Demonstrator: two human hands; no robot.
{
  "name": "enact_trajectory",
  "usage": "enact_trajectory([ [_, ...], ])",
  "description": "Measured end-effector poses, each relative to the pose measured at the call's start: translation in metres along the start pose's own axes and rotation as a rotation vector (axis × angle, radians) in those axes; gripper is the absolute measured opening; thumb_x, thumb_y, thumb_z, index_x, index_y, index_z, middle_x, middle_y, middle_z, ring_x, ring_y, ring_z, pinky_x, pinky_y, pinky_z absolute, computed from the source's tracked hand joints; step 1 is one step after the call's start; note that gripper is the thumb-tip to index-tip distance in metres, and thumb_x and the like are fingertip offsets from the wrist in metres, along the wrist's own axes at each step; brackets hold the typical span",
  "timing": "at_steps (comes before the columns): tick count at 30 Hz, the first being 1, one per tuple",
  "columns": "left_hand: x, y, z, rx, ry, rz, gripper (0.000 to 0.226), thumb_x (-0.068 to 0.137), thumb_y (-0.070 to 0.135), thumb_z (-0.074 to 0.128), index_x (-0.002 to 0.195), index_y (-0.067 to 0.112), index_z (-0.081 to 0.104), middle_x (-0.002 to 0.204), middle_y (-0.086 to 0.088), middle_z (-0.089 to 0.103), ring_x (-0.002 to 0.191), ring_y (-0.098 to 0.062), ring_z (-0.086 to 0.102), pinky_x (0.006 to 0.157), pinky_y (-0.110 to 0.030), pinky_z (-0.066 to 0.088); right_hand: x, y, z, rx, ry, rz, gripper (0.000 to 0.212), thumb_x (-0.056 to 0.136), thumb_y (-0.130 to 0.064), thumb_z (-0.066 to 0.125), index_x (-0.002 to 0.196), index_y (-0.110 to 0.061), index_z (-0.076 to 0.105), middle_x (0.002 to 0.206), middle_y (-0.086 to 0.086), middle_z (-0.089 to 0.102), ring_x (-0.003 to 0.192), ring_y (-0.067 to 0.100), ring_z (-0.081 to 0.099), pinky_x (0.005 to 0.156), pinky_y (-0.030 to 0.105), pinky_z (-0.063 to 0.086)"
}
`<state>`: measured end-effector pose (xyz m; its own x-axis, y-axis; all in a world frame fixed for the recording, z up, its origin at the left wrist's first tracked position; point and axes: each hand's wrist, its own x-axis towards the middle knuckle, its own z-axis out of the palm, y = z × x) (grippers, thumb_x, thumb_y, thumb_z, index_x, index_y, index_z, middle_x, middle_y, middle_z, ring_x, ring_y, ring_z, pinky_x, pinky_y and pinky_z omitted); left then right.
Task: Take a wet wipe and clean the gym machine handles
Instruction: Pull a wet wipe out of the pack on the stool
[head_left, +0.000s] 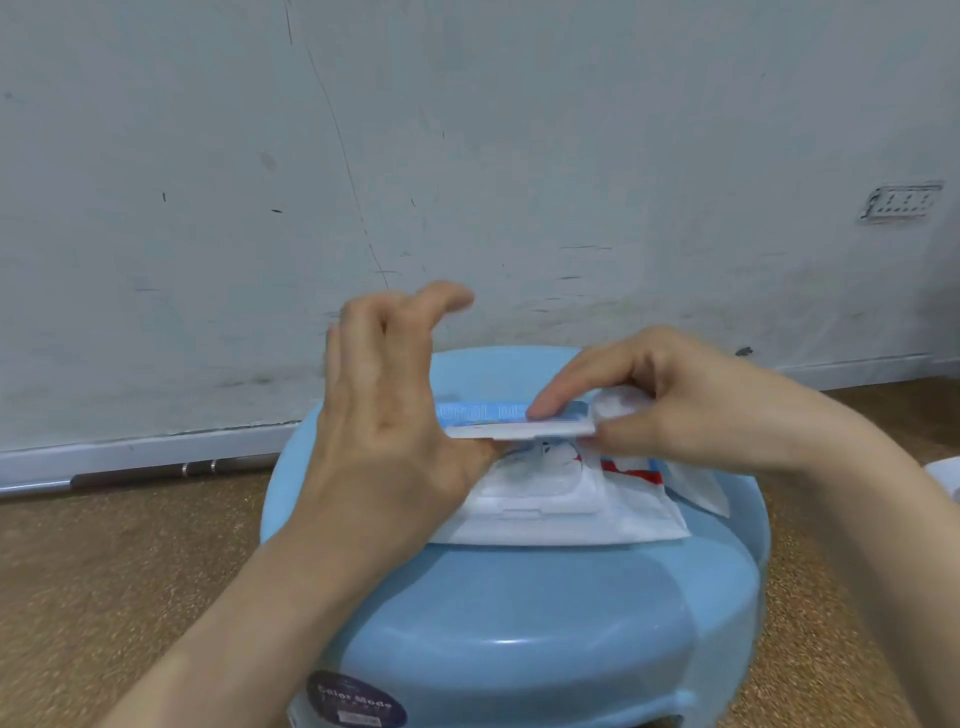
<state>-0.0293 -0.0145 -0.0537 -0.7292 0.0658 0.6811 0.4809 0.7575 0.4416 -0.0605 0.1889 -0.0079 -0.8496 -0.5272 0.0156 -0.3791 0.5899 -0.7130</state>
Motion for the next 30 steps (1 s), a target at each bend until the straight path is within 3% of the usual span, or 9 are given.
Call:
enact_trajectory([
  [4, 0.004, -0.002, -0.012, -0.312, -0.499, 0.007, 0.038, 0.065, 0.011, 0.063, 0.093, 0.033, 0.074, 0.101, 0.016, 0.069, 0.098, -0.008, 0.064, 0.083, -0.028, 0.049, 0.002, -0.002, -0.006, -0.274, -0.188, -0.031, 0.046, 0.066, -0.015, 0.050, 0.090, -0.047, 0.072, 0.107, -0.024, 0.062, 0.102, 0.000, 0.058, 0.093, 0.029, 0.046],
  [6, 0.002, -0.008, -0.017, -0.327, -0.654, -0.026, 0.027, 0.069, 0.032, 0.066, 0.093, 0.039, 0.075, 0.104, 0.026, 0.068, 0.104, 0.003, 0.061, 0.087, -0.019, 0.046, 0.002, -0.001, -0.010, -0.332, -0.173, -0.029, 0.047, 0.073, -0.004, 0.053, 0.090, -0.044, 0.072, 0.103, -0.022, 0.063, 0.097, -0.003, 0.057, 0.088, 0.023, 0.046],
  [8, -0.006, -0.014, -0.013, -0.239, -0.626, 0.010, 0.028, 0.070, 0.054, 0.065, 0.097, 0.048, 0.071, 0.110, 0.031, 0.064, 0.104, 0.010, 0.056, 0.087, -0.016, 0.043, -0.002, -0.002, -0.020, -0.238, -0.066, -0.024, 0.047, 0.079, 0.002, 0.056, 0.092, -0.040, 0.069, 0.095, -0.018, 0.065, 0.087, -0.003, 0.060, 0.076, 0.017, 0.048],
  [12, -0.020, -0.003, 0.002, -0.007, -0.502, 0.096, 0.022, 0.080, 0.048, 0.058, 0.088, 0.036, 0.074, 0.104, 0.021, 0.069, 0.093, -0.009, 0.056, 0.080, -0.024, 0.045, -0.010, -0.021, -0.042, 0.169, 0.146, 0.055, 0.039, 0.080, 0.000, 0.069, 0.102, -0.032, 0.068, 0.090, -0.003, 0.067, 0.079, 0.025, 0.063, 0.073, 0.035, 0.053],
  [16, -0.007, 0.021, -0.010, 0.231, -0.692, 0.010, 0.029, 0.078, 0.043, 0.047, 0.091, 0.037, 0.073, 0.108, 0.020, 0.068, 0.089, -0.019, 0.057, 0.074, -0.036, 0.049, -0.020, -0.056, -0.057, 1.081, 0.274, 0.222, 0.040, 0.069, 0.003, 0.070, 0.103, -0.017, 0.070, 0.081, 0.003, 0.068, 0.068, 0.015, 0.061, 0.063, 0.024, 0.050],
  [18, 0.014, 0.044, -0.026, 0.050, -0.758, -0.201, 0.029, 0.084, 0.038, 0.049, 0.103, 0.035, 0.070, 0.114, 0.016, 0.067, 0.098, -0.017, 0.059, 0.083, -0.036, 0.052, -0.029, -0.078, -0.070, 1.331, 0.354, 0.339, 0.041, 0.072, 0.002, 0.063, 0.111, -0.010, 0.066, 0.081, 0.004, 0.067, 0.069, 0.015, 0.059, 0.063, 0.023, 0.050],
  [22, 0.093, 0.139, -0.086, -1.045, -0.612, -1.303, 0.039, 0.090, 0.048, 0.043, 0.108, 0.024, 0.068, 0.106, 0.002, 0.074, 0.104, -0.013, 0.067, 0.091, -0.033, 0.052, -0.054, -0.138, -0.112, 1.508, 0.437, 0.501, 0.044, 0.077, -0.002, 0.058, 0.120, -0.011, 0.063, 0.085, 0.003, 0.065, 0.073, 0.015, 0.059, 0.070, 0.026, 0.046],
  [24, 0.126, 0.184, -0.119, -1.207, -0.540, -1.389, 0.047, 0.086, 0.052, 0.038, 0.098, 0.020, 0.070, 0.101, -0.002, 0.075, 0.097, -0.017, 0.070, 0.086, -0.036, 0.054, -0.068, -0.175, -0.140, 1.517, 0.459, 0.517, 0.046, 0.077, -0.003, 0.059, 0.122, -0.013, 0.062, 0.087, 0.003, 0.065, 0.074, 0.015, 0.061, 0.069, 0.027, 0.050],
  [30, 0.217, 0.296, -0.224, -1.213, -0.194, -1.367, 0.006, 0.070, 0.019, 0.068, 0.075, 0.017, 0.066, 0.085, -0.012, 0.070, 0.073, -0.023, 0.066, 0.057, -0.028, 0.054, -0.116, -0.292, -0.243, 1.366, 0.420, 0.521, 0.062, 0.068, 0.002, 0.067, 0.126, -0.017, 0.058, 0.095, 0.012, 0.068, 0.084, 0.020, 0.067, 0.078, 0.029, 0.056],
])
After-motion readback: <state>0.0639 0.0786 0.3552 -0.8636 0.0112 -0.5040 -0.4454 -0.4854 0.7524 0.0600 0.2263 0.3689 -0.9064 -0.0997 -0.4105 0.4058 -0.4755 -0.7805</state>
